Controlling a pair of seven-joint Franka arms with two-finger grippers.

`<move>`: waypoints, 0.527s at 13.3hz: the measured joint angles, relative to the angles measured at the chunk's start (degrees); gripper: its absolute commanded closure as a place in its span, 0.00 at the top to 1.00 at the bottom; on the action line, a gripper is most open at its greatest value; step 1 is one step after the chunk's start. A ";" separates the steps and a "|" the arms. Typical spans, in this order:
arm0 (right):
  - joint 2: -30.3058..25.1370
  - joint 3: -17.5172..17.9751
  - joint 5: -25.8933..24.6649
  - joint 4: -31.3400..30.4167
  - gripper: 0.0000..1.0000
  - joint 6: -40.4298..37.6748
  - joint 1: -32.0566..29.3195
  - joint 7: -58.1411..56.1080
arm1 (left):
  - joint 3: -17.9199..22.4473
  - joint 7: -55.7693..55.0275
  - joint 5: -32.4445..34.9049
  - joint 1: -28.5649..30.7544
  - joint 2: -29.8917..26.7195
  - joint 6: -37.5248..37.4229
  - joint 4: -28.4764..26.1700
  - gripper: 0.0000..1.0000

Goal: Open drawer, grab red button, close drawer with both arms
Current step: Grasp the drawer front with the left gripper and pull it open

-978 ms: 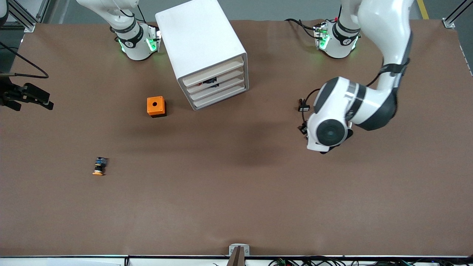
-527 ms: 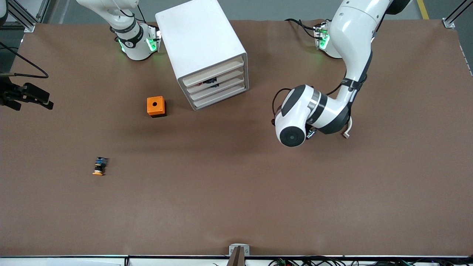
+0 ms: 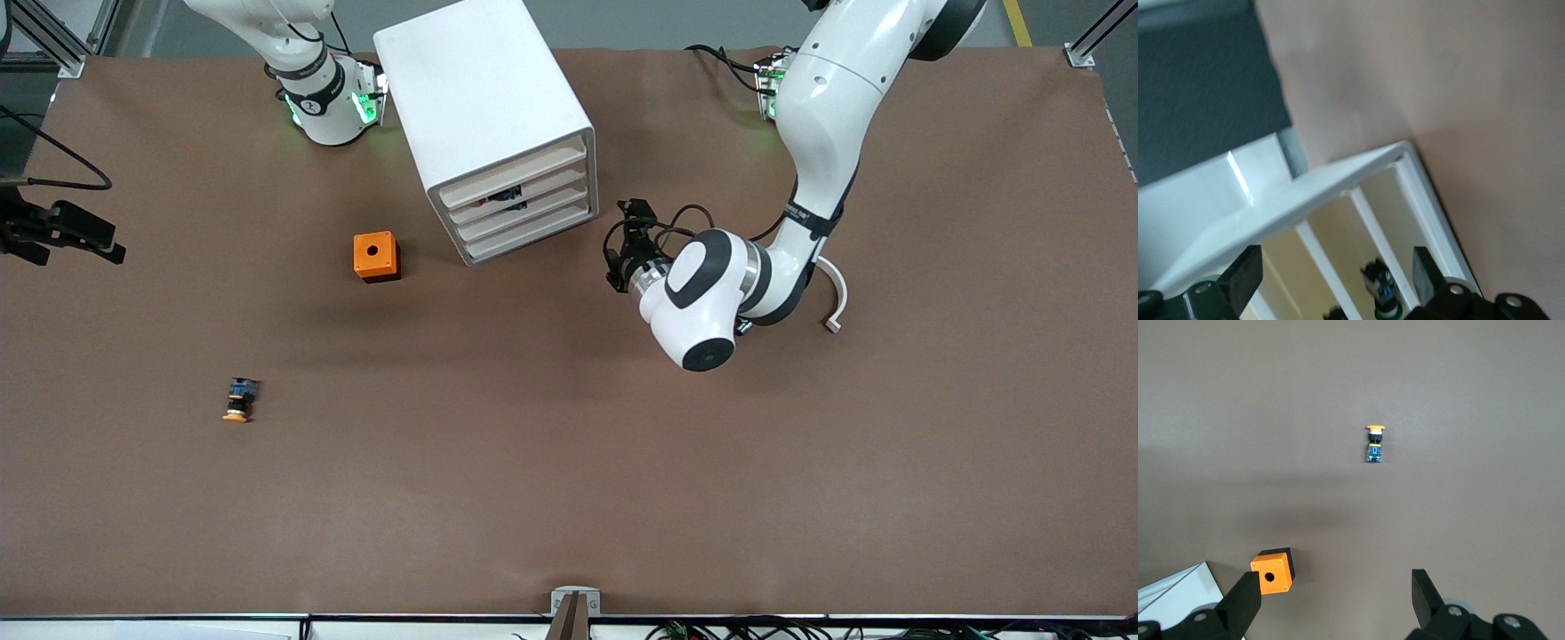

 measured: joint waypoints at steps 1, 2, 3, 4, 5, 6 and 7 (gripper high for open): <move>0.04 -0.03 0.00 -0.04 1.00 -0.01 -0.25 -0.08 | -0.01 -3.73 -2.95 -0.46 1.12 0.00 -0.02 0.92; 0.05 -0.06 0.00 -0.04 1.00 0.00 -0.39 -0.11 | -0.04 -6.69 -5.55 -0.95 2.33 0.00 -0.01 0.90; 0.11 -0.05 0.04 -0.06 0.99 -0.06 -0.42 -0.11 | -0.08 -9.06 -7.16 -1.67 3.37 0.00 0.01 0.90; 0.33 0.04 0.06 -0.13 0.99 -0.40 -0.42 -0.10 | -0.10 -11.21 -7.94 -2.53 4.10 0.00 0.03 0.90; 0.68 0.13 0.04 -0.18 0.99 -0.75 -0.42 -0.10 | -0.11 -13.33 -8.66 -3.40 4.50 0.00 0.04 0.88; 1.00 0.16 0.00 -0.18 0.99 -0.81 -0.42 -0.10 | -0.13 -15.16 -9.55 -4.21 4.70 -0.01 0.06 0.82; 1.22 0.11 -0.01 -0.18 0.99 -0.84 -0.42 -0.10 | -0.13 -16.46 -10.53 -5.17 4.80 -0.03 0.07 0.78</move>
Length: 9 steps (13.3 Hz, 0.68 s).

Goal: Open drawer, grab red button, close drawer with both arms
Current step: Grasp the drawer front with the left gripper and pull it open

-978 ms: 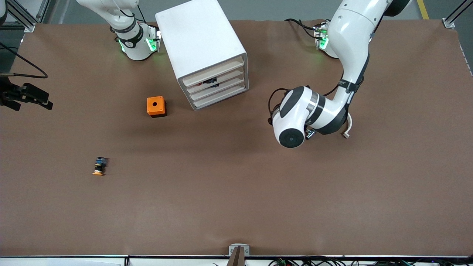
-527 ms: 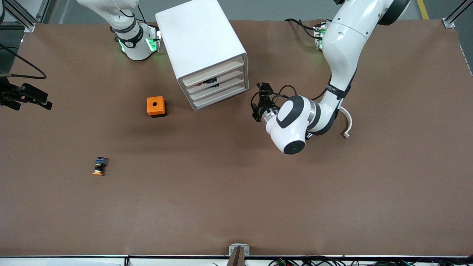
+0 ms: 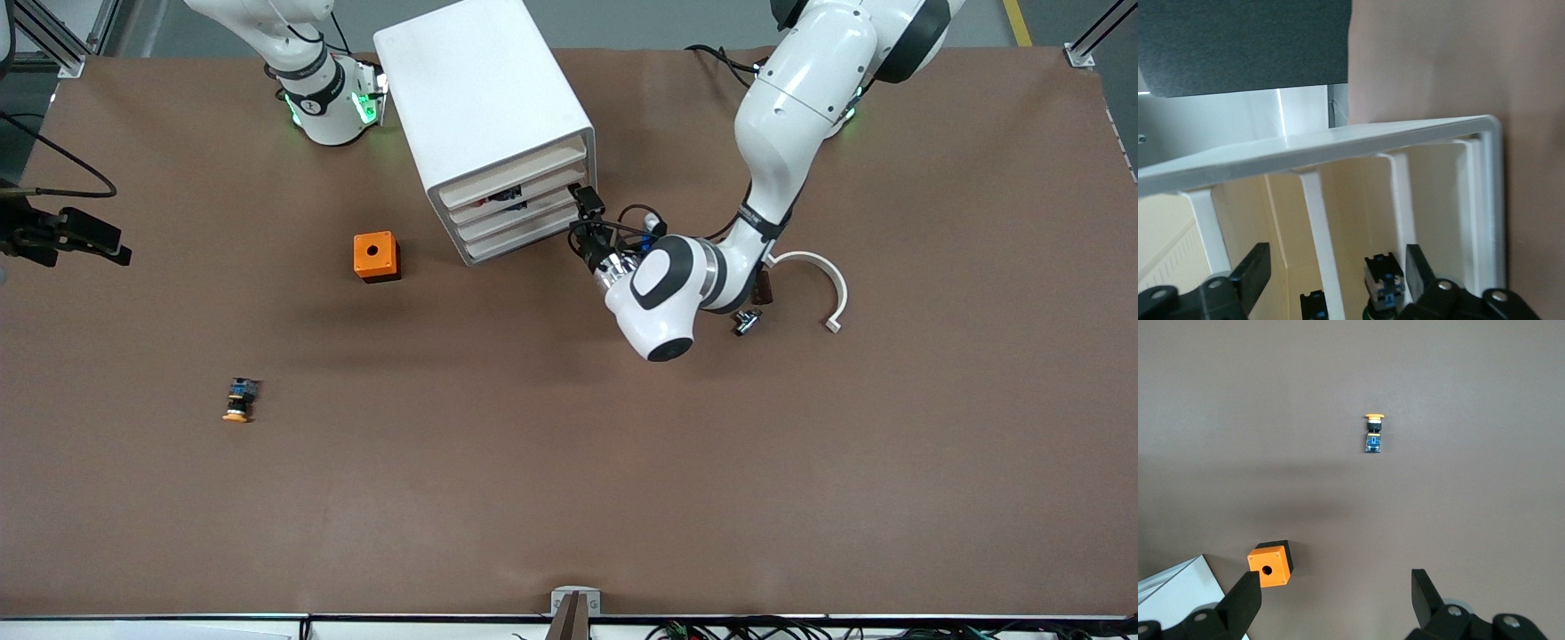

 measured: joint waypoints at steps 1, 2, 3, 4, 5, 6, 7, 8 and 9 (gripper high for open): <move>0.16 -0.08 0.00 0.00 0.99 -0.10 -0.03 0.00 | -0.01 -0.98 -0.92 -0.93 0.20 0.00 0.00 0.73; 0.35 -0.13 0.00 -0.01 0.99 -0.22 -0.08 0.00 | 0.00 -1.77 -2.01 -1.62 0.64 0.00 -0.01 0.66; 0.58 -0.15 0.00 -0.01 0.99 -0.28 -0.12 0.00 | 0.01 -2.41 -2.66 -2.04 1.18 0.00 0.00 0.54; 0.83 -0.16 0.00 -0.01 0.99 -0.28 -0.15 0.00 | 0.00 -3.04 -2.85 -2.38 1.77 0.00 0.00 0.41; 1.00 -0.16 0.00 -0.01 1.00 -0.29 -0.16 0.00 | 0.00 -3.39 -2.90 -2.69 2.25 0.00 0.00 0.25; 1.08 -0.13 0.00 -0.01 1.00 -0.36 -0.16 0.00 | 0.00 -3.74 -3.11 -2.90 2.55 0.00 0.00 0.07; 1.09 -0.06 0.00 -0.01 1.00 -0.63 -0.16 0.00 | 0.00 -4.17 -3.82 -2.95 2.63 -0.22 0.01 0.00; 1.09 0.00 0.00 -0.01 1.00 -0.99 -0.16 0.00 | 0.02 -4.49 -4.52 -2.86 2.61 -0.68 0.18 0.00; 1.10 0.01 0.00 -0.03 1.00 -1.29 -0.16 0.00 | 0.03 -4.73 -4.97 -2.67 2.59 -1.18 0.35 0.00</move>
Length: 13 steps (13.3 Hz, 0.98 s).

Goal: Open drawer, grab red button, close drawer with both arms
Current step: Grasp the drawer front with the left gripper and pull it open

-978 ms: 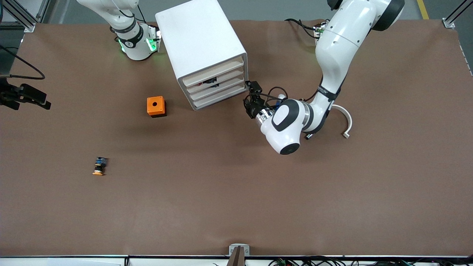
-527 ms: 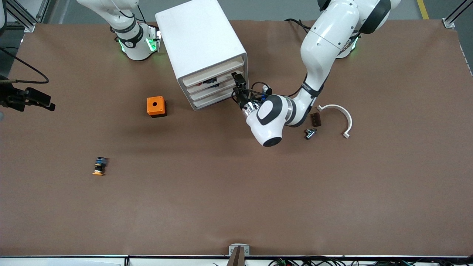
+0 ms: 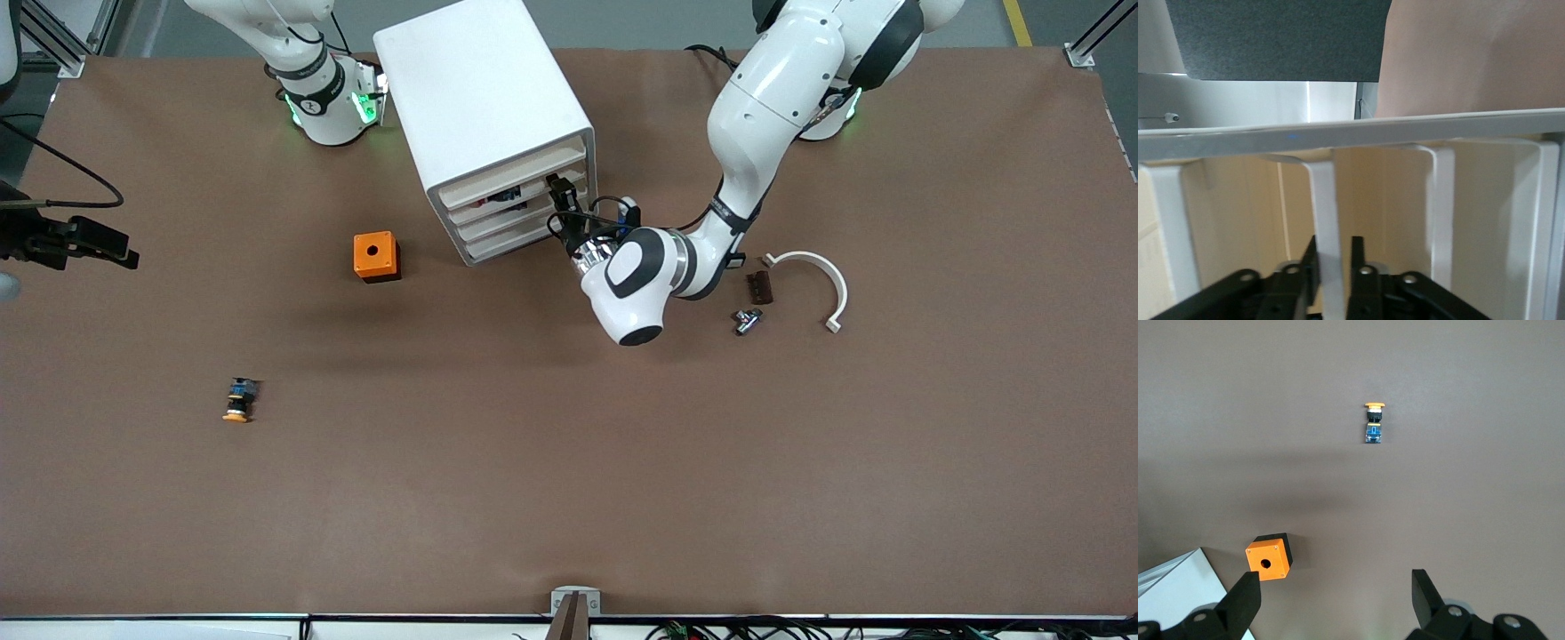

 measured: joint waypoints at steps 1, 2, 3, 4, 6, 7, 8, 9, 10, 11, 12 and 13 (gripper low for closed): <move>0.04 -0.04 -0.02 -0.07 1.00 -0.28 0.00 0.00 | 0.05 -0.53 -0.01 0.11 -0.01 -0.06 0.04 0.00; 0.14 -0.13 -0.04 -0.17 1.00 -0.67 -0.02 0.00 | 0.17 -0.59 -0.01 0.18 -0.01 -0.06 0.06 0.00; 0.25 -0.19 -0.05 -0.24 0.96 -1.22 -0.09 0.00 | 0.36 -0.81 -0.02 0.31 -0.01 -0.06 0.19 0.00; 0.36 -0.21 -0.05 -0.24 0.96 -1.90 -0.19 0.02 | 0.64 -1.25 -0.01 0.72 -0.03 -0.08 0.52 0.00; 0.46 -0.22 -0.05 -0.25 0.97 -2.98 -0.36 0.20 | 1.35 -2.13 0.23 3.09 -0.04 -0.05 1.84 0.00; 0.47 -0.22 -0.05 -0.25 1.00 -3.16 -0.39 0.23 | 1.62 -2.29 0.44 4.82 -0.04 -0.04 2.69 0.00; 0.48 -0.22 0.01 -0.26 1.00 -3.21 -0.39 0.24 | 2.07 -2.30 0.66 6.44 -0.04 -0.04 3.67 0.00; 0.48 -0.20 0.07 -0.25 1.00 -3.14 -0.39 0.26 | 2.87 -2.30 0.84 7.62 -0.02 -0.01 4.65 0.00; 0.48 -0.18 0.23 -0.24 1.00 -2.80 -0.39 0.56 | 3.94 -2.08 0.87 8.32 -0.02 0.02 5.64 0.02; 0.48 -0.15 0.54 -0.23 1.00 -2.19 -0.39 1.81 | 4.67 -1.49 0.87 8.63 -0.02 0.21 6.37 0.10; 0.48 -0.04 0.75 -0.23 1.00 -1.79 -0.38 4.12 | 4.98 -0.78 0.88 8.68 -0.02 0.83 6.76 0.28; 0.48 0.16 1.16 -0.23 1.00 -1.69 -0.36 7.02 | 5.01 -0.05 0.89 8.57 -0.01 1.63 6.84 0.49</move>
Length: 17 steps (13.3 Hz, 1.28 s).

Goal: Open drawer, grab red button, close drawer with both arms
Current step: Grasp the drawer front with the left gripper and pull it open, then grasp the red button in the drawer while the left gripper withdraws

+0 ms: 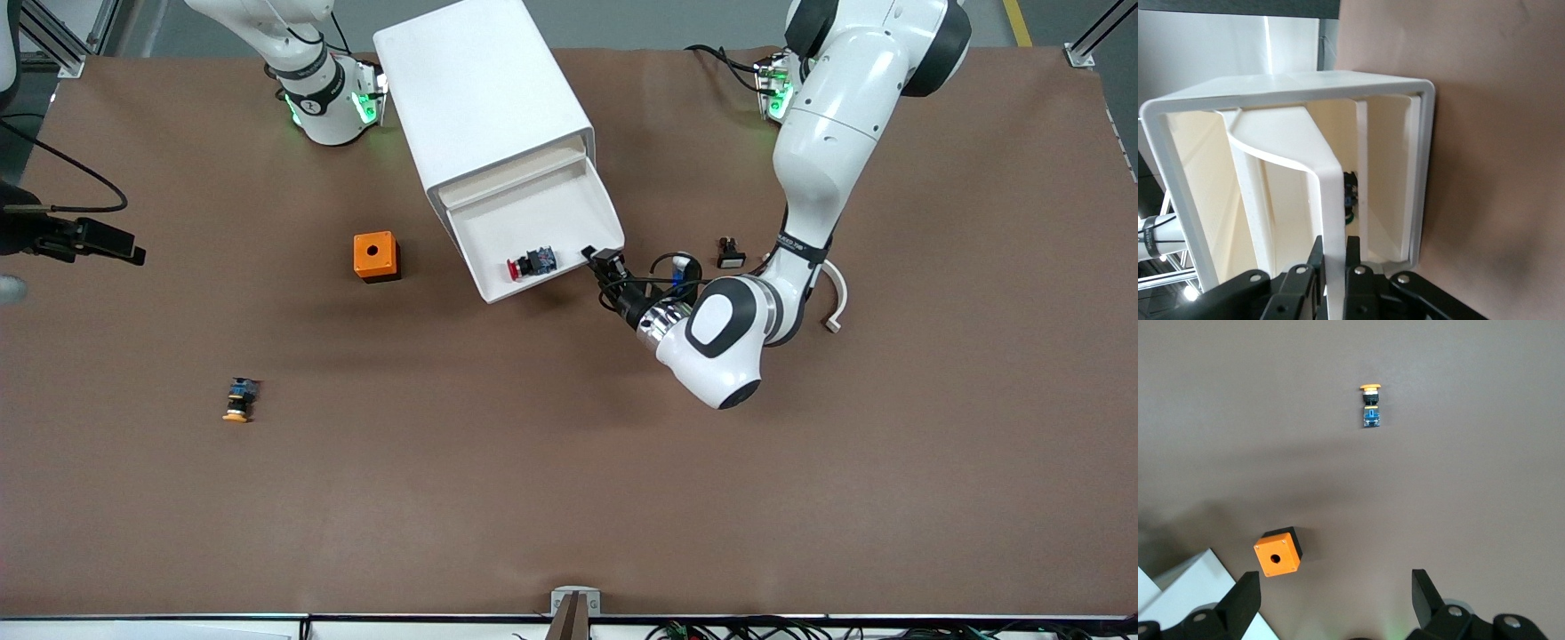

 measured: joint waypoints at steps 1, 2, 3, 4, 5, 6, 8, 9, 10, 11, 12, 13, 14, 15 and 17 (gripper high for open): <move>0.00 0.23 0.76 0.00 1.00 0.07 0.10 3.03 | -0.01 0.79 -0.01 -0.19 0.03 0.71 0.03 0.64; 0.00 0.45 1.31 0.00 1.00 0.11 0.45 6.32 | 0.08 1.34 -0.01 -0.34 0.04 1.29 0.10 0.81; 0.00 0.59 1.69 0.00 1.00 0.05 1.23 9.60 | 0.47 1.63 -0.01 -0.40 0.04 1.58 0.27 0.99; 0.01 0.69 1.85 -0.02 1.00 -0.15 2.70 13.85 | 1.37 1.80 -0.01 -0.40 0.04 1.60 0.50 0.99; 0.08 0.82 1.93 -0.05 1.00 -0.44 4.87 19.46 | 2.66 2.17 -0.01 -0.38 0.03 1.60 0.82 0.99; 0.31 0.97 2.00 -0.10 1.00 -0.63 7.53 25.43 | 4.25 3.11 -0.01 -0.34 0.02 1.59 1.30 0.99; 1.24 1.21 2.09 -0.45 1.00 -0.67 13.54 37.20 | 7.78 5.91 -0.01 -0.25 -0.19 1.53 2.45 0.99; 1.82 1.30 2.34 -0.81 1.00 -0.52 16.42 42.69 | 9.95 7.62 -0.01 -0.23 -0.50 1.52 2.99 0.99; 2.43 1.36 3.43 -1.26 1.00 -0.08 18.76 47.31 | 12.42 9.72 -0.01 -0.22 -0.95 1.51 3.53 0.99; 3.09 1.38 5.20 -1.85 1.00 1.16 20.53 51.22 | 15.15 12.18 -0.01 -0.22 -1.43 1.48 3.96 0.99; 3.68 1.38 6.60 -2.72 1.00 3.55 21.95 54.47 | 17.93 15.06 -0.01 -0.16 -1.90 1.39 4.18 0.99; 4.34 1.37 7.33 -4.00 1.00 6.42 23.38 57.02 | 20.86 18.75 0.86 -0.14 -2.35 1.30 4.24 1.00; 5.19 1.38 7.55 -5.41 1.00 9.29 24.98 59.42 | 23.24 22.97 3.24 -0.01 -2.78 1.09 4.27 1.00; 6.25 1.37 7.64 -6.84 1.00 12.58 26.87 62.45 | 24.85 27.26 6.48 0.24 -3.19 0.90 4.27 1.00; 8.33 1.39 7.68 -9.24 1.00 19.62 31.40 69.27 | 27.25 35.59 14.19 0.38 -3.89 0.87 4.28 1.00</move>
